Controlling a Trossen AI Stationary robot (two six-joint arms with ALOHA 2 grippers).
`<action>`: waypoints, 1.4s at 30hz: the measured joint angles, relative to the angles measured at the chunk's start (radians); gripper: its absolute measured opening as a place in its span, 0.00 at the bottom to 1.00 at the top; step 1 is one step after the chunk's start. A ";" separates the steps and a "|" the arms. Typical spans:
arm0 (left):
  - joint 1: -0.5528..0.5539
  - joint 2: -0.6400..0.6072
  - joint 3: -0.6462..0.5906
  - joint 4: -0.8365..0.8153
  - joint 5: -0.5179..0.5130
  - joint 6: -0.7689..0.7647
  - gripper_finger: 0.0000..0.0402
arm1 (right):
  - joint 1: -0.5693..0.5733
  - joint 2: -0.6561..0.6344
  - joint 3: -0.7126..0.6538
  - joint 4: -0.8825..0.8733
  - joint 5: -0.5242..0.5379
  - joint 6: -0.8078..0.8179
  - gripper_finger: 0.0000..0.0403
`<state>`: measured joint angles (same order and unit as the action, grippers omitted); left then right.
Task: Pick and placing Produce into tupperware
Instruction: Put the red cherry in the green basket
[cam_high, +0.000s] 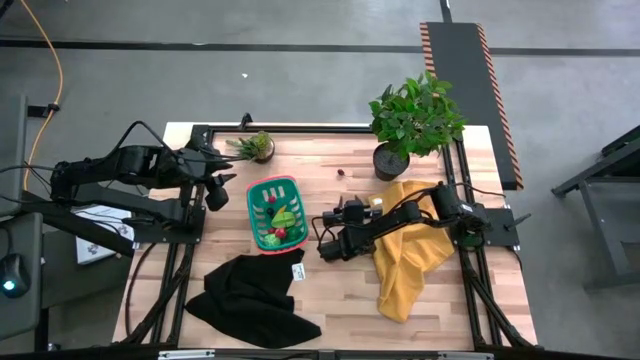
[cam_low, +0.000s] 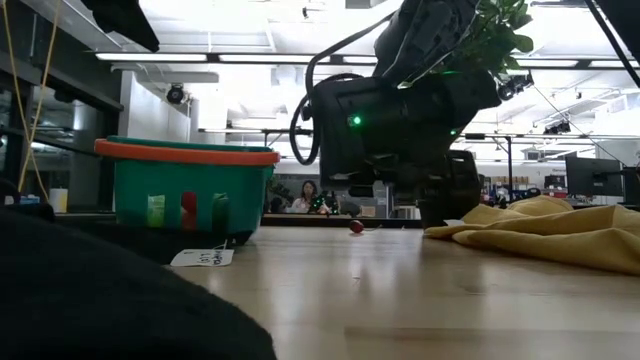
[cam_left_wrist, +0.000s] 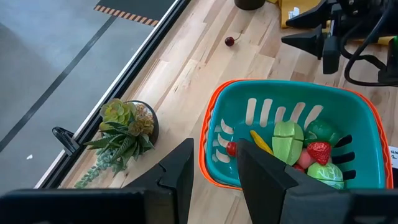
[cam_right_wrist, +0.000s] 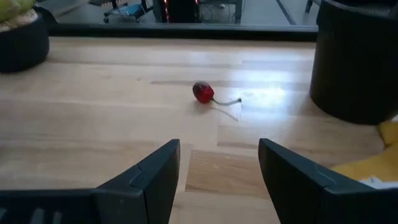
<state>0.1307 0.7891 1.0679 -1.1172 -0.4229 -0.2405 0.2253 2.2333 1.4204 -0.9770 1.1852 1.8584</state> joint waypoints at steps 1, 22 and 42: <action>0.000 0.000 0.000 0.000 0.000 0.000 0.28 | 0.000 0.000 0.000 0.002 -0.013 0.000 0.52; 0.000 0.000 0.000 0.000 0.000 0.000 0.28 | -0.012 0.000 0.000 0.015 -0.157 0.000 0.52; 0.000 0.000 0.000 -0.006 0.000 0.000 0.28 | 0.000 0.000 -0.002 0.126 0.024 -0.095 0.52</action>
<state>0.1307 0.7895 1.0679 -1.1229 -0.4229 -0.2405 0.2256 2.2330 1.4185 -0.8514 1.2089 1.7636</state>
